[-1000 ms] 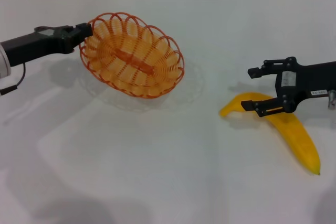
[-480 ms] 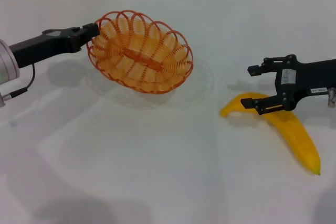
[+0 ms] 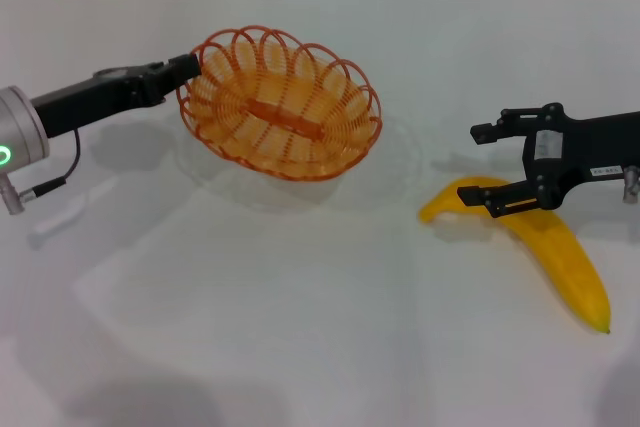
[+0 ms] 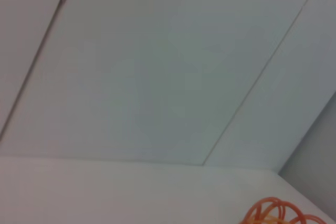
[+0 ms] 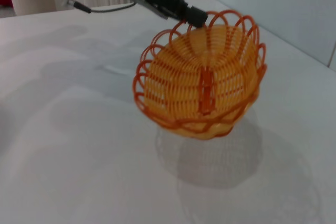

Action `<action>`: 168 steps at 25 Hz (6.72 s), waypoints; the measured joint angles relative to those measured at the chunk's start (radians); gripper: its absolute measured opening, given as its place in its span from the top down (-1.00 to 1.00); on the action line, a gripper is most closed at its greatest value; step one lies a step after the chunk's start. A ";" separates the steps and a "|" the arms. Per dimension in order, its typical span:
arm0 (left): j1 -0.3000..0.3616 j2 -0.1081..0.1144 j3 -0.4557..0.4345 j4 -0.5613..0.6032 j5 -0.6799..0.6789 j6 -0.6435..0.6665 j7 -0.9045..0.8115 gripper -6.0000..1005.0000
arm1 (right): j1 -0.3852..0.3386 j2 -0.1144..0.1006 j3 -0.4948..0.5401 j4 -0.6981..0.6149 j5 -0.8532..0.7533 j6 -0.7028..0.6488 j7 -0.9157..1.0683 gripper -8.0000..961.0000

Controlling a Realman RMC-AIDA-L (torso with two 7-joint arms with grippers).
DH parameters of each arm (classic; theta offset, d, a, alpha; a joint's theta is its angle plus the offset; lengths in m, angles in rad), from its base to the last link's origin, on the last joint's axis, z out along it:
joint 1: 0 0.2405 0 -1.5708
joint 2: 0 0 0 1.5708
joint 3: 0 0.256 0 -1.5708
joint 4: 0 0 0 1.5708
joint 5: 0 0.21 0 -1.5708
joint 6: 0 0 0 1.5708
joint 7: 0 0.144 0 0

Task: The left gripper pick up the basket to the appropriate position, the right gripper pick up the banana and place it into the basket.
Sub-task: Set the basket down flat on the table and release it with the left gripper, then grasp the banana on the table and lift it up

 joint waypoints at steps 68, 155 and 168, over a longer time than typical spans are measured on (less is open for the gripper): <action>-0.026 -0.011 0.001 -0.206 -0.091 -0.115 0.051 0.83 | 0.025 0.020 0.071 -0.009 0.051 0.051 -0.006 -0.79; 0.148 0.001 -0.013 0.154 -0.218 0.325 0.362 -0.37 | -0.108 0.048 -0.211 -0.426 -0.144 0.148 0.416 -0.79; 0.150 0.001 -0.014 0.155 -0.218 0.318 0.363 -0.55 | -0.159 0.047 -0.518 -0.645 -0.334 0.133 0.766 -0.79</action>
